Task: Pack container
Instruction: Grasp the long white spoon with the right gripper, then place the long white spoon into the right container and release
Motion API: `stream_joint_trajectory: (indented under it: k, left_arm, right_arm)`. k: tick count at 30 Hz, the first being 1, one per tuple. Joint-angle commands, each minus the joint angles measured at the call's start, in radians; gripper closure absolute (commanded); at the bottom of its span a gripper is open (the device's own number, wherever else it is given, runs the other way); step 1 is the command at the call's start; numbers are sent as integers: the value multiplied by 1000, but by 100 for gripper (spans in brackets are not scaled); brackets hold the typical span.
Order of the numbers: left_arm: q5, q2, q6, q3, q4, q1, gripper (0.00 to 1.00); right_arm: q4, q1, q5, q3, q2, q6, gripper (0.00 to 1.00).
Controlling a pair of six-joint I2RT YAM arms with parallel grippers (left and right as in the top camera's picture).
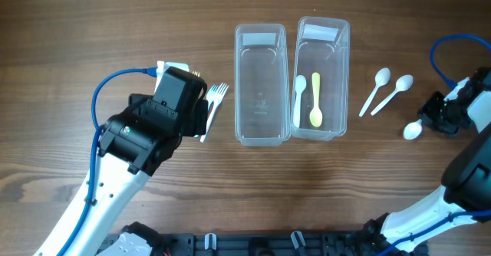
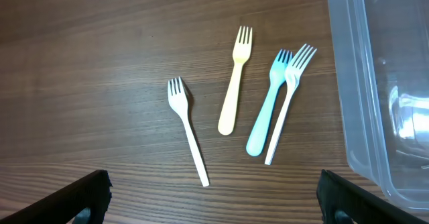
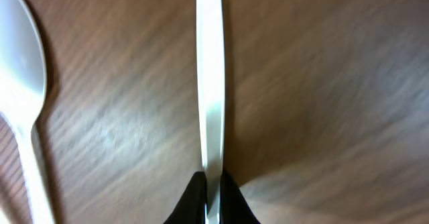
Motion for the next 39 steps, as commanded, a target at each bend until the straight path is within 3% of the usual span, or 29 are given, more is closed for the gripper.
stream_joint_trajectory:
  k: [1,8,12,18,24,26,28,29,39]
  left_arm:
    - [5,-5,-13,6,-1,5,0]
    - [5,-5,-13,6,-1,5,0]
    - [5,-5,-13,6,-1,5,0]
    - [5,-5,-13,6,-1,5,0]
    - [5,-5,-13,6,-1,5,0]
    - [5,-5,-13,6,-1,5,0]
    - [5,-5,-13,6,-1,5,0]
    - [5,-5,-13,6,-1,5,0]
    - [5,-5,-13,6,-1,5,0]
  right_arm:
    - [-47,33,-90,50,-115,105,96]
    - [-36,259,-161,80,-482,113,96]
    - [-9,457,-125,79,-577,108,96]
    - [11,684,68,43,-488,148,96]
    - [32,758,80,18,-300,147,94]
    - [39,769,57,18,-270,97,80]
    - [42,771,58,19,-276,83,42]
    - [43,769,58,23,-286,84,38]
    - [23,642,182,33,-464,191,38]
